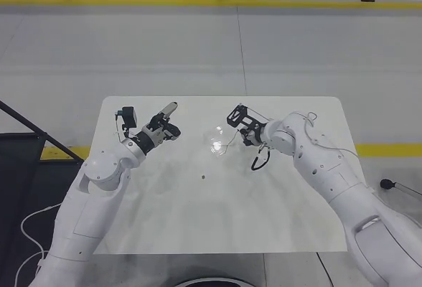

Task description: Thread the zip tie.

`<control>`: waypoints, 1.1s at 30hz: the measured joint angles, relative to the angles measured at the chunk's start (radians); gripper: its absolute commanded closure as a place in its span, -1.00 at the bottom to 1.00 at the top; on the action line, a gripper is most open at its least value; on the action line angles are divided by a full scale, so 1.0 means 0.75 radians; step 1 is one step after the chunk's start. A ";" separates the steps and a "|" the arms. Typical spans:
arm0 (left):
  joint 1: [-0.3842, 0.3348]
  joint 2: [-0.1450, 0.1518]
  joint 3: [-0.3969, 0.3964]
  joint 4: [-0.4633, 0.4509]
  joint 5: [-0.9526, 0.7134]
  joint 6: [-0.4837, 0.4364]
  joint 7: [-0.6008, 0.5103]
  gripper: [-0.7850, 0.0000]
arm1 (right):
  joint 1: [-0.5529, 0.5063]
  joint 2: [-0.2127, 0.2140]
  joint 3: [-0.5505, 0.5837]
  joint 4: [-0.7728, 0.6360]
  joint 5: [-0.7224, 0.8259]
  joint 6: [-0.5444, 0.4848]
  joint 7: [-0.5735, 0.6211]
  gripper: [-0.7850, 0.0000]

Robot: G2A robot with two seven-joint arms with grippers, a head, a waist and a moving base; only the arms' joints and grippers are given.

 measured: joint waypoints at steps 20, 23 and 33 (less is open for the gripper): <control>0.000 0.000 0.000 0.000 0.000 0.000 0.000 -1.00 | 0.003 -0.016 0.030 -0.273 -0.039 0.014 0.192 1.00; 0.000 0.000 0.000 0.000 0.000 0.000 0.000 -1.00 | -0.005 -0.028 0.018 -0.281 -0.039 0.015 0.195 1.00; 0.020 0.001 -0.007 -0.011 0.004 -0.010 0.017 -1.00 | -0.009 -0.073 -0.019 -0.219 -0.074 0.064 0.176 0.87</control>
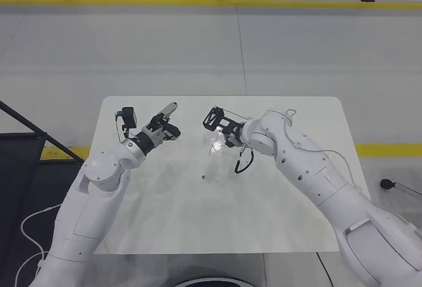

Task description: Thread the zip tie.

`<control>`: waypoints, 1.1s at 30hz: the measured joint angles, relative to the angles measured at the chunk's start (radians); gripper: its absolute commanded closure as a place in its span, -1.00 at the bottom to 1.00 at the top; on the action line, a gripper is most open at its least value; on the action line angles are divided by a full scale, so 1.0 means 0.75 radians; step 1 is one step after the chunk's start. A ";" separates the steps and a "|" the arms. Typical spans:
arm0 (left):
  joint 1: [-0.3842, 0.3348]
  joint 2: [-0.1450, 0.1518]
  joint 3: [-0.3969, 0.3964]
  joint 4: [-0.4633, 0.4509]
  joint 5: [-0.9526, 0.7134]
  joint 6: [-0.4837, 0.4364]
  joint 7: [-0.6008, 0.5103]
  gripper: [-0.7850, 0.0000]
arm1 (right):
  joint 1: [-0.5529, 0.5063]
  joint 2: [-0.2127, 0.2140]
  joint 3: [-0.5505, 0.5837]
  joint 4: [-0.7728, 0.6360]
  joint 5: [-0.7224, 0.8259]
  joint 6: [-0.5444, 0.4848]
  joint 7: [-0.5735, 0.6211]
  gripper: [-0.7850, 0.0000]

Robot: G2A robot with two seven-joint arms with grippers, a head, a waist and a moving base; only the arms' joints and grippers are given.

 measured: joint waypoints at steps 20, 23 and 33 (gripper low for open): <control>0.062 0.003 -0.048 -0.051 0.004 0.003 0.042 -1.00 | 0.015 -0.056 0.007 0.081 -0.034 -0.012 -0.030 0.69; 0.062 0.003 -0.048 -0.052 0.006 0.005 0.040 -1.00 | 0.016 -0.061 0.011 0.089 -0.040 -0.016 -0.031 0.67; 0.060 0.002 -0.050 -0.052 0.008 0.000 0.044 -1.00 | 0.020 -0.057 0.076 0.089 -0.033 -0.025 -0.059 0.15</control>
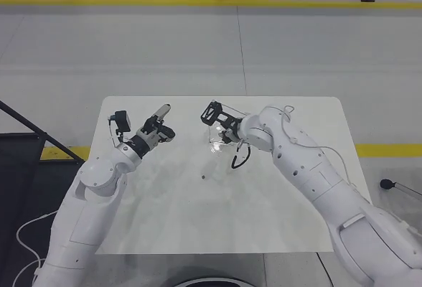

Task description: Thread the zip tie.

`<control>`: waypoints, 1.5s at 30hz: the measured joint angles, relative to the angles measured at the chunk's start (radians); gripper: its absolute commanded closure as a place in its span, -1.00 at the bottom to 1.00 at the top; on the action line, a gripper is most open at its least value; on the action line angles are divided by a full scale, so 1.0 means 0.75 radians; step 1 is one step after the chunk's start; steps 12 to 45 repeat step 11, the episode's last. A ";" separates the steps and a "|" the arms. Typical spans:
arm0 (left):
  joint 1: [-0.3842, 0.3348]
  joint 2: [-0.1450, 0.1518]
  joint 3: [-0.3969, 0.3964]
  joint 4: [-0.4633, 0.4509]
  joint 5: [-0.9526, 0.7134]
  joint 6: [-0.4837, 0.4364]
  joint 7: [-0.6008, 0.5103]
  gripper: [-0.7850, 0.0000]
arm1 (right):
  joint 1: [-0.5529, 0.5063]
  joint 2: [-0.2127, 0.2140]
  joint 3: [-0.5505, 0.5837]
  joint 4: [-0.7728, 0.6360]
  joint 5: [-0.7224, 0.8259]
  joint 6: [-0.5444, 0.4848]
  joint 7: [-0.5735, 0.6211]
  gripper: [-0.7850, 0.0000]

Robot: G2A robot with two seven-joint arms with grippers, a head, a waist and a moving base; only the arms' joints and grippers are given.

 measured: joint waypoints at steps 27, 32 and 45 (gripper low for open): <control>0.008 -0.003 -0.011 -0.011 -0.010 -0.030 0.033 -1.00 | -0.127 0.143 0.355 -0.232 0.069 -0.165 -0.100 -0.26; 0.008 -0.003 -0.011 -0.011 -0.010 -0.030 0.033 -1.00 | -0.127 0.143 0.355 -0.232 0.069 -0.165 -0.100 -0.26; 0.008 -0.003 -0.011 -0.011 -0.010 -0.030 0.033 -1.00 | -0.127 0.143 0.355 -0.232 0.069 -0.165 -0.100 -0.26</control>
